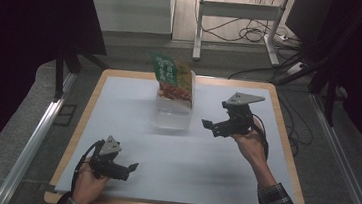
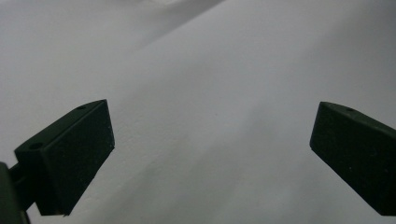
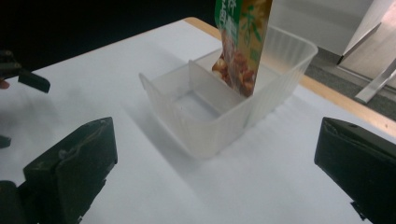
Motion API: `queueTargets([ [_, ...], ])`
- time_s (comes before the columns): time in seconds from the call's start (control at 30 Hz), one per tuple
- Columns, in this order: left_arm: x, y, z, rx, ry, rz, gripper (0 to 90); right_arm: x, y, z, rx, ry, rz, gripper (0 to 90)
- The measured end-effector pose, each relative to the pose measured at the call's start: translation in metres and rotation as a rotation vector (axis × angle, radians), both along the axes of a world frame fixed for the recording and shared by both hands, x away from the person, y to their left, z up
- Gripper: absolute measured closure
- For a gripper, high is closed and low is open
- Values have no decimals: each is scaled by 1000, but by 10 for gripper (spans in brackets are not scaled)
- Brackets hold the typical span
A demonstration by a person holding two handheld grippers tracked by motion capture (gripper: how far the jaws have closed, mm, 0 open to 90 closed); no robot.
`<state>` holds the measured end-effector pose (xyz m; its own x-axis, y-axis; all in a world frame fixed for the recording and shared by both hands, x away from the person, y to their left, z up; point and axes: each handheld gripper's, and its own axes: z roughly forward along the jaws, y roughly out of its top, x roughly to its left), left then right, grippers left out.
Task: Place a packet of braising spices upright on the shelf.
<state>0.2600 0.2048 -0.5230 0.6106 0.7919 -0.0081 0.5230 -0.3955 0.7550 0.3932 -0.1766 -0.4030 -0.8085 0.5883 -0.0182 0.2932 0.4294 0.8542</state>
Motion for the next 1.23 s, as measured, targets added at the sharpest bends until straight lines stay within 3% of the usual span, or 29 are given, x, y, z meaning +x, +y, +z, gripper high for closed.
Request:
queueTargets([
  [0.17,-1,-1,-1,11,-1,-3,0,-11,-9,-9,-28,26,-6,0],
  [0.3,-1,-1,-1,8,-4,-1,0,-23,-22,-20,-22,54,-16,0],
  [0.83,-2,0,0,1,10,2,0,-61,-55,-51,-38,59,-89,0],
  [0.97,-2,0,0,10,11,2,0,-72,-68,-63,-71,47,-127,0],
  [1.07,-2,0,-1,19,11,4,0,-76,-77,-73,-77,77,-151,0],
  [1.23,-2,-2,-1,50,11,8,0,-75,-83,-83,-137,103,-192,0],
])
